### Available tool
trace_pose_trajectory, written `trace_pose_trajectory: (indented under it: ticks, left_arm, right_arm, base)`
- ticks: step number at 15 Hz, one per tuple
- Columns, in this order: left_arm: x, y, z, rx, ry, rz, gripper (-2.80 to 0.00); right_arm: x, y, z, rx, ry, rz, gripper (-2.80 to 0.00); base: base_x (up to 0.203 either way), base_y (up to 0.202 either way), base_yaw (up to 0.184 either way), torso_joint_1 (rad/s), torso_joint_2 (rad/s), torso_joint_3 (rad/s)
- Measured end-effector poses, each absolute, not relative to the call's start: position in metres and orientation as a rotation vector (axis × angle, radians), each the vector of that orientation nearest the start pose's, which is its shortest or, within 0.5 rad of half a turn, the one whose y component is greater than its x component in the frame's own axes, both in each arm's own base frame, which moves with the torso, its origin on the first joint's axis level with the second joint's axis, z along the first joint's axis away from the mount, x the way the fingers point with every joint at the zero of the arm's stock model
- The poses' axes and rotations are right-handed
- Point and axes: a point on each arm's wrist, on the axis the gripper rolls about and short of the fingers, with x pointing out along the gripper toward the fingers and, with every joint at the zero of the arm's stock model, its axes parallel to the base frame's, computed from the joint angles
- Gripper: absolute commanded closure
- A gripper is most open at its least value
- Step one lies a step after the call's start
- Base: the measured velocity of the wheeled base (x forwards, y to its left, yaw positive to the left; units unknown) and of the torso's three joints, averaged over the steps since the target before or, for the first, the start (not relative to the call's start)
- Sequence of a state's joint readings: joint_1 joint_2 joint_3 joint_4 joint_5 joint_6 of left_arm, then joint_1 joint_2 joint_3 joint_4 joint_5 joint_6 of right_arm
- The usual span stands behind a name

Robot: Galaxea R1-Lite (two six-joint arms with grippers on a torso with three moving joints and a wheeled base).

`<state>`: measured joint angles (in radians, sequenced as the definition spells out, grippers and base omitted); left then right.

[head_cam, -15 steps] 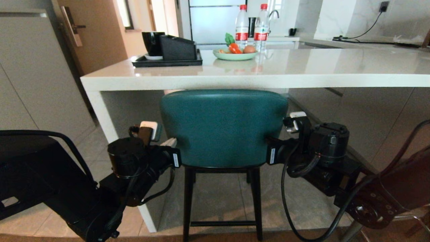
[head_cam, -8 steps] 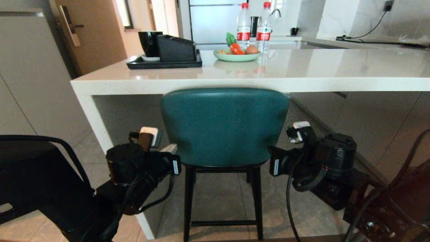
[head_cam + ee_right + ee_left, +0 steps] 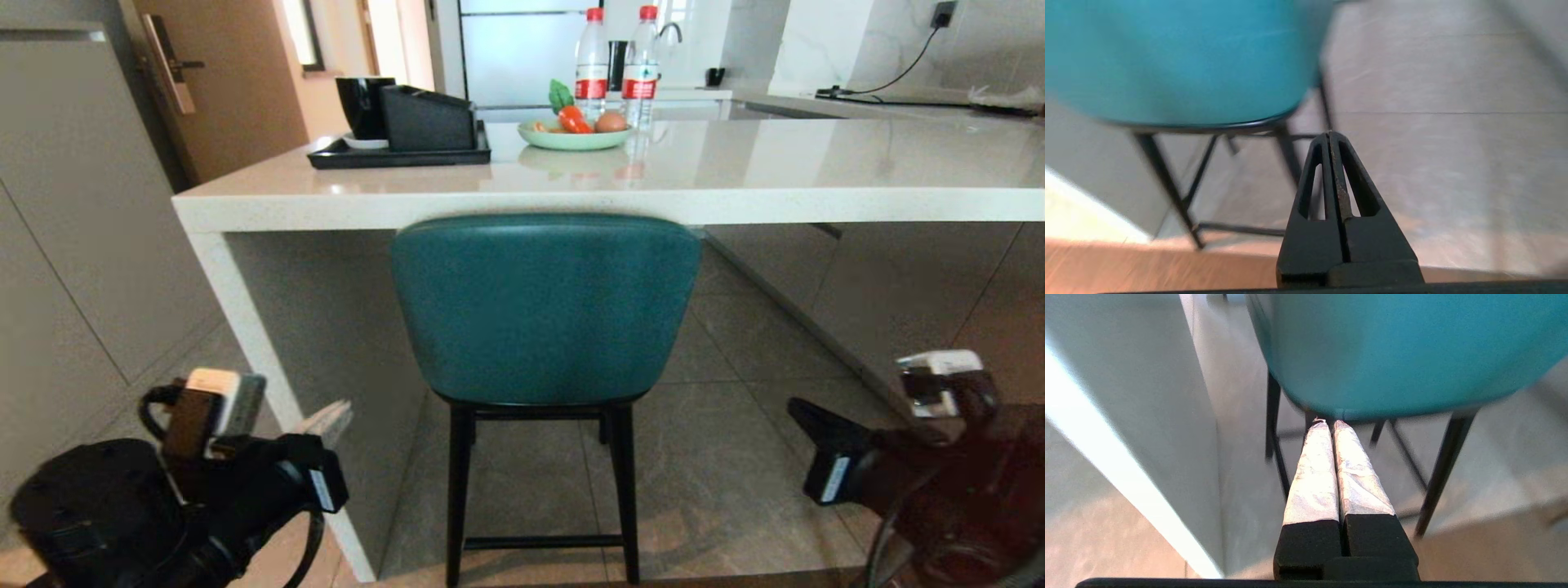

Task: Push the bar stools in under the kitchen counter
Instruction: Push the gray chair back under the dining table

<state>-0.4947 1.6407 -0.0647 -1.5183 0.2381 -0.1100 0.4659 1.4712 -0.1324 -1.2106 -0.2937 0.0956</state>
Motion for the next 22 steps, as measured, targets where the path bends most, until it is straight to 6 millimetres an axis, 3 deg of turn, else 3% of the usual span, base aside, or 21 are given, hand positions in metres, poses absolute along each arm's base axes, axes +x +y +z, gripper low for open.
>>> trace_pose_trajectory:
  ticks: [4, 8, 13, 17, 22]
  left_arm:
    - [0.133, -0.057, 0.151, -0.142, -0.073, -0.209, 0.0]
    - [0.094, -0.03, 0.163, -0.143, -0.105, -0.13, 0.0]
    - [0.057, -0.01, 0.173, -0.124, -0.214, -0.11, 0.0]
    - [0.014, 0.0, 0.163, -0.065, -0.285, -0.079, 0.0]
    - [-0.001, 0.001, 0.133, 0.053, -0.232, 0.065, 0.0]
  right_arm:
    - [0.119, 0.036, 0.145, 0.034, 0.041, 0.038, 0.0]
    - [0.074, 0.01, 0.152, -0.01, -0.023, -0.082, 0.0]
    - [0.024, -0.004, 0.153, -0.082, -0.154, -0.206, 0.0]
    - [-0.019, -0.006, 0.129, -0.135, -0.261, -0.247, 0.0]
    - [-0.026, -0.004, 0.104, -0.202, -0.235, -0.203, 0.0]
  base:
    - [0.0, 0.0, 0.0, 0.0, 0.0, 0.0]
    - [0.0, 0.0, 0.0, 0.0, 0.0, 0.0]
    - [0.0, 0.0, 0.0, 0.0, 0.0, 0.0]
    - [0.0, 0.0, 0.0, 0.0, 0.0, 0.0]
    - [0.0, 0.0, 0.0, 0.0, 0.0, 0.0]
